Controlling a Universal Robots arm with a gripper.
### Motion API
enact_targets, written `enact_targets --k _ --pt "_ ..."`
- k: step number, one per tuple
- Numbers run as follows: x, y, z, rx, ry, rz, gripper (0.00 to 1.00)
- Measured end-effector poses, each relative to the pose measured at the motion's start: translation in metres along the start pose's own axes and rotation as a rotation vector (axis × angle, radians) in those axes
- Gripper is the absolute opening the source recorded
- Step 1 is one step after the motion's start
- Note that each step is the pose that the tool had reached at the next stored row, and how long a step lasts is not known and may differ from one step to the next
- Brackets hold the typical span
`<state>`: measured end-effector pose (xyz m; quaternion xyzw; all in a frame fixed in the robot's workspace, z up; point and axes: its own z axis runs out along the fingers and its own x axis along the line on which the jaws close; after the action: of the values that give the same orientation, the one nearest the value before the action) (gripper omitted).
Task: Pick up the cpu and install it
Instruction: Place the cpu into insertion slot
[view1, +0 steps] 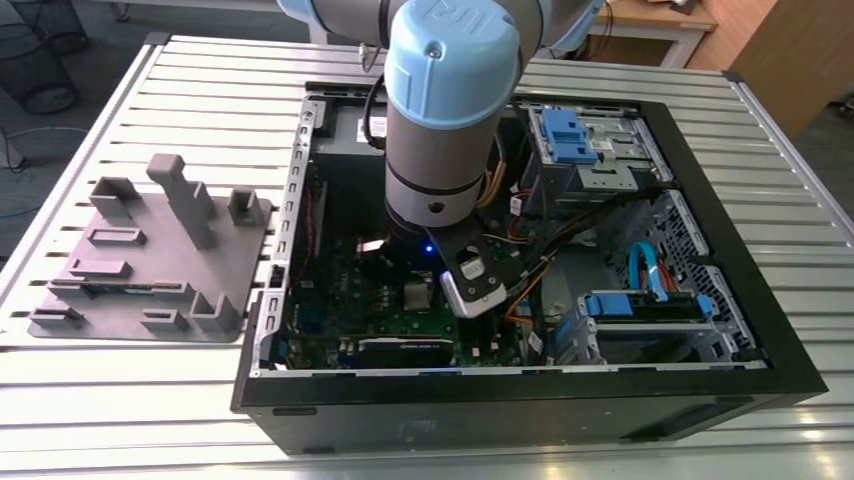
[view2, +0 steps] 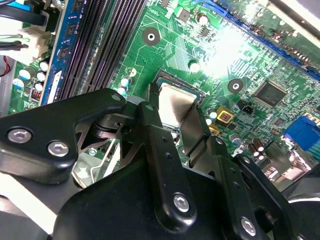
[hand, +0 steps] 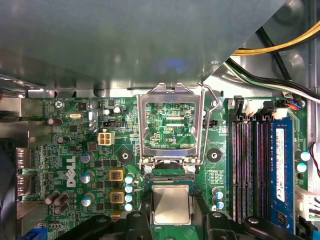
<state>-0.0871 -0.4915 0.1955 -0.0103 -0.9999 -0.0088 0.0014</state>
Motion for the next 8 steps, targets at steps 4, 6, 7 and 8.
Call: enact_targets --k 4,6,7,8 --pt "0.0000 0.0000 -0.0001 0.0001 0.0000 0.000 0.51" --pt "0.0000 0.0000 -0.0002 0.0001 0.0000 0.000 0.51" --pt "0.0000 0.0000 -0.0002 0.0001 0.0000 0.000 0.51" --pt "0.0001 0.0000 -0.0002 0.0001 -0.0001 0.000 0.51"
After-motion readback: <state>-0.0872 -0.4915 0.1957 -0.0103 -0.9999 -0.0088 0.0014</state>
